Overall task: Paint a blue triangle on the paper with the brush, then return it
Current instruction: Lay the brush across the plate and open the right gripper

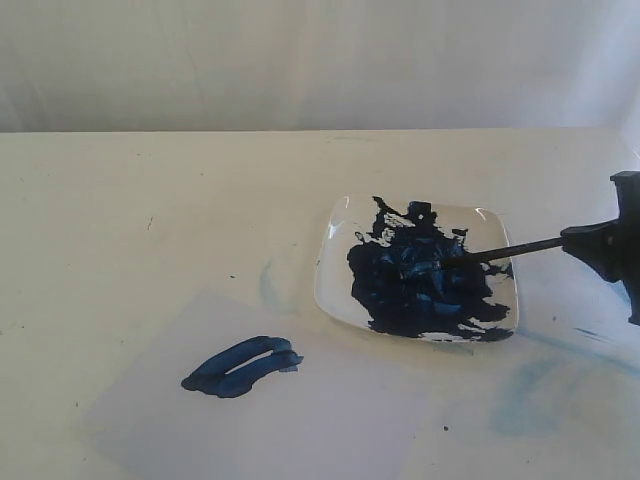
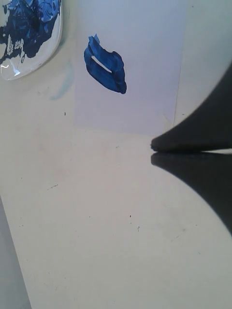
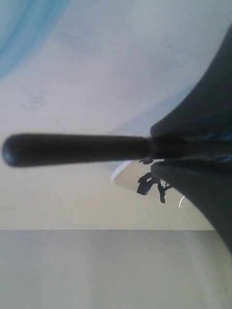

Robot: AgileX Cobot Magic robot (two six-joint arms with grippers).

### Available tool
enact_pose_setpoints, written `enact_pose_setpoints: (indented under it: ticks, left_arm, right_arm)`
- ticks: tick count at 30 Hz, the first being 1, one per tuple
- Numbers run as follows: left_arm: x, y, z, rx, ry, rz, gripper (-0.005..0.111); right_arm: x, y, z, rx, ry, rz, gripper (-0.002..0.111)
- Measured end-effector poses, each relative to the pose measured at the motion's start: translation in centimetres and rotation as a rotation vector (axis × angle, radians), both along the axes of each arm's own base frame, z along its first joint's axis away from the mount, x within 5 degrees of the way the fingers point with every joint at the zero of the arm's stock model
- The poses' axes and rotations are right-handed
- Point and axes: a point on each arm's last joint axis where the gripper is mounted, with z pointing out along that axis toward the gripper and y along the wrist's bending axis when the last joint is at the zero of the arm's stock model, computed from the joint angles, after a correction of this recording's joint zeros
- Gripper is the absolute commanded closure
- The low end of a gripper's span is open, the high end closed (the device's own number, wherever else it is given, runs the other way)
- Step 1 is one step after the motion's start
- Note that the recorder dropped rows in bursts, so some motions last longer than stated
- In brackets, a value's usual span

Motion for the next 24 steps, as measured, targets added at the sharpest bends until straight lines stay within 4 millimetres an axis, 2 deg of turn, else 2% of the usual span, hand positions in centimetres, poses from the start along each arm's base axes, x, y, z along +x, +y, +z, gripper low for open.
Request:
enact_pose_setpoints:
  ticks: [6,8,15,19,24]
  left_arm:
    - [0.0,0.0,0.0,0.0,-0.002,0.0,0.107]
    - [0.1,0.0,-0.1,-0.001,-0.002,0.001,0.107]
    - [0.1,0.0,-0.1,-0.001,-0.003,0.001,0.107]
    - [0.1,0.0,-0.1,-0.001,-0.003,0.001,0.107]
    - [0.1,0.0,-0.1,-0.001,-0.003,0.001,0.107]
  right_arm:
    - [0.1,-0.1,0.0,-0.001,0.004,-0.017,0.048]
    - [0.1,-0.1,0.0,-0.001,0.004,-0.017,0.042]
    - [-0.1,0.3,0.1,0.009,-0.015,0.045,0.043]
    - [-0.5,0.9,0.4,0.008,-0.032,0.132,0.05]
    - [-1.6,1.4,1.7,-0.033,-0.065,0.224,0.061]
